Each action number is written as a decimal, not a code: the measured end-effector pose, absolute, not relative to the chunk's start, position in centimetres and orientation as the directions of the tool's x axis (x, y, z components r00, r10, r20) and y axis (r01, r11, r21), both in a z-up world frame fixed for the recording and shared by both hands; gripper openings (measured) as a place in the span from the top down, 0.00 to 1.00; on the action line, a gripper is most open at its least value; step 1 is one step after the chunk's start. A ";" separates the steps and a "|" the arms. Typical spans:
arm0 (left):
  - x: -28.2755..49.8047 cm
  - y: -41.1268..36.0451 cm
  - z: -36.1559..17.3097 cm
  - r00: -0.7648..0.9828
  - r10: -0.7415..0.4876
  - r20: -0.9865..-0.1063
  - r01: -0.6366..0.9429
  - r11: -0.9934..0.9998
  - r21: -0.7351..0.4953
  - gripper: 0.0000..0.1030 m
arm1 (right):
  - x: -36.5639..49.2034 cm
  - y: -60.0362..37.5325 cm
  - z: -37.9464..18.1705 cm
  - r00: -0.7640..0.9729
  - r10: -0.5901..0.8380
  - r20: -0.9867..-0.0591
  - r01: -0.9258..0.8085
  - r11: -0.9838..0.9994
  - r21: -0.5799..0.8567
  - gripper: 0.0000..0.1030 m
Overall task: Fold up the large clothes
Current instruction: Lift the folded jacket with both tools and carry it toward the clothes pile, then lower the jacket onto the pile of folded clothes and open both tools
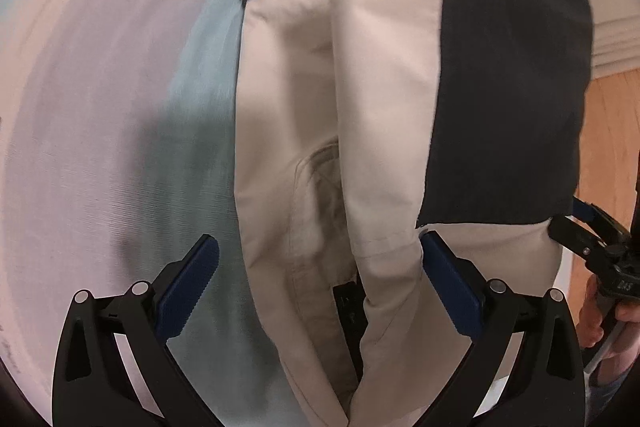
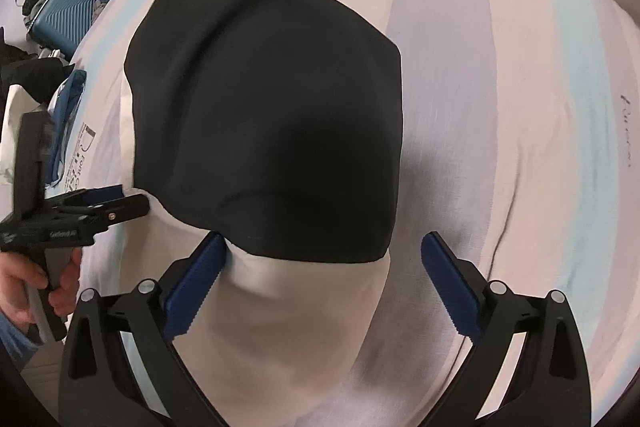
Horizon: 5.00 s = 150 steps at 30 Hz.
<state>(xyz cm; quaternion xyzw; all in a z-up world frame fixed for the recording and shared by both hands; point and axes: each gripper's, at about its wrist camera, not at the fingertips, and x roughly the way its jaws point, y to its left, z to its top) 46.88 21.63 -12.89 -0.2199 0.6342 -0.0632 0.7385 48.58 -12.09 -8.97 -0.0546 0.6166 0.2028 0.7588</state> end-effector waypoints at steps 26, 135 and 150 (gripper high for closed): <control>49.0 21.9 -19.0 0.121 -0.535 -0.836 -0.091 0.833 -0.546 0.05 | 51.2 -11.8 -15.8 -0.147 0.574 -0.806 -0.230 0.773 0.592 0.06; 33.8 74.0 2.3 0.352 0.046 -0.935 -0.355 0.931 -0.087 0.71 | 41.4 55.2 4.1 0.034 0.628 -0.778 -0.595 0.638 0.489 0.71; 30.0 74.2 3.2 0.425 0.199 -0.883 -0.422 0.907 0.001 0.17 | 41.4 54.4 4.2 0.182 0.609 -0.772 -0.612 0.685 0.395 0.21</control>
